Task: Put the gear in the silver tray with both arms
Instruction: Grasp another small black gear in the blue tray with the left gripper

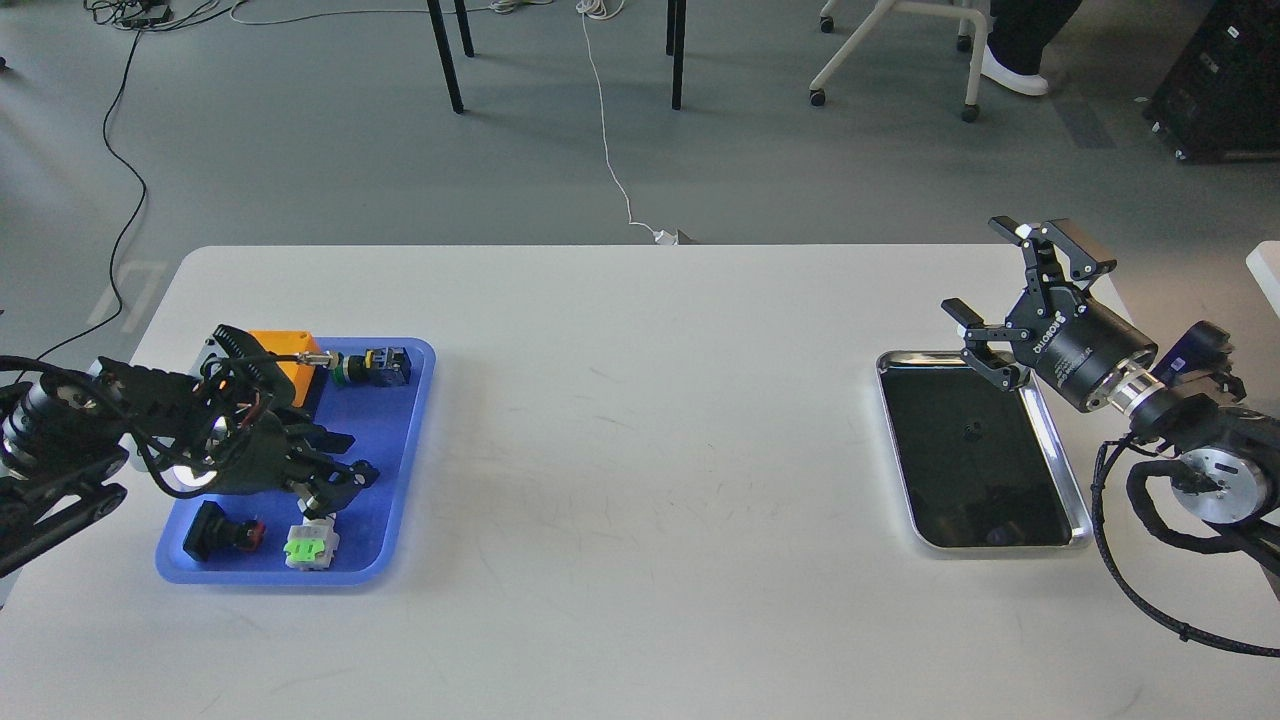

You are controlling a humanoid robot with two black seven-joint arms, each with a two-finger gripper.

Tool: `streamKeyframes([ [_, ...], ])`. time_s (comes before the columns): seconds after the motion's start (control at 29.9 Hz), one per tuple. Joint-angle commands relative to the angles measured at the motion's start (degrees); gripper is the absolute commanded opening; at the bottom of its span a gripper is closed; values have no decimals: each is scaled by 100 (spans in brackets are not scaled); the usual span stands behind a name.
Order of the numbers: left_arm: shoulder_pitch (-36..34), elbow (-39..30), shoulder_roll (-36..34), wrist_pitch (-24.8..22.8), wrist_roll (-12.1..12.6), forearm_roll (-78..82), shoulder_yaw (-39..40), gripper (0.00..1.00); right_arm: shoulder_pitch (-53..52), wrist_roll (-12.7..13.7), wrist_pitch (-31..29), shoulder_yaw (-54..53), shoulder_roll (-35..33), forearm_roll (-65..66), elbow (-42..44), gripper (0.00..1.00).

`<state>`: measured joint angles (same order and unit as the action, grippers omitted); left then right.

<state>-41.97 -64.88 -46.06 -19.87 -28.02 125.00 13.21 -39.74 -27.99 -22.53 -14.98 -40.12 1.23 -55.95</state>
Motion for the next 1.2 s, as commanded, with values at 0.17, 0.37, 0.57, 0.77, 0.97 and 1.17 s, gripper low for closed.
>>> streamKeyframes([
  [0.17,40,-16,27,0,2,0,6,49,28,-1,3,-13,-22,0,-3,98],
  [0.37,40,-16,27,0,2,0,6,48,28,-1,3,-13,-22,0,-3,98],
  [0.57,48,-16,36,-8,2,0,6,33,28,-1,3,-13,-22,0,-3,98],
  [0.77,40,-16,36,-8,2,0,6,17,37,-1,3,-13,-22,0,-12,98],
  [0.97,31,-16,27,-8,2,0,6,14,37,-1,3,-13,-22,-9,-3,98],
  [1.17,-13,-16,1,-8,2,0,15,14,37,-1,3,-13,-22,0,-3,98],
])
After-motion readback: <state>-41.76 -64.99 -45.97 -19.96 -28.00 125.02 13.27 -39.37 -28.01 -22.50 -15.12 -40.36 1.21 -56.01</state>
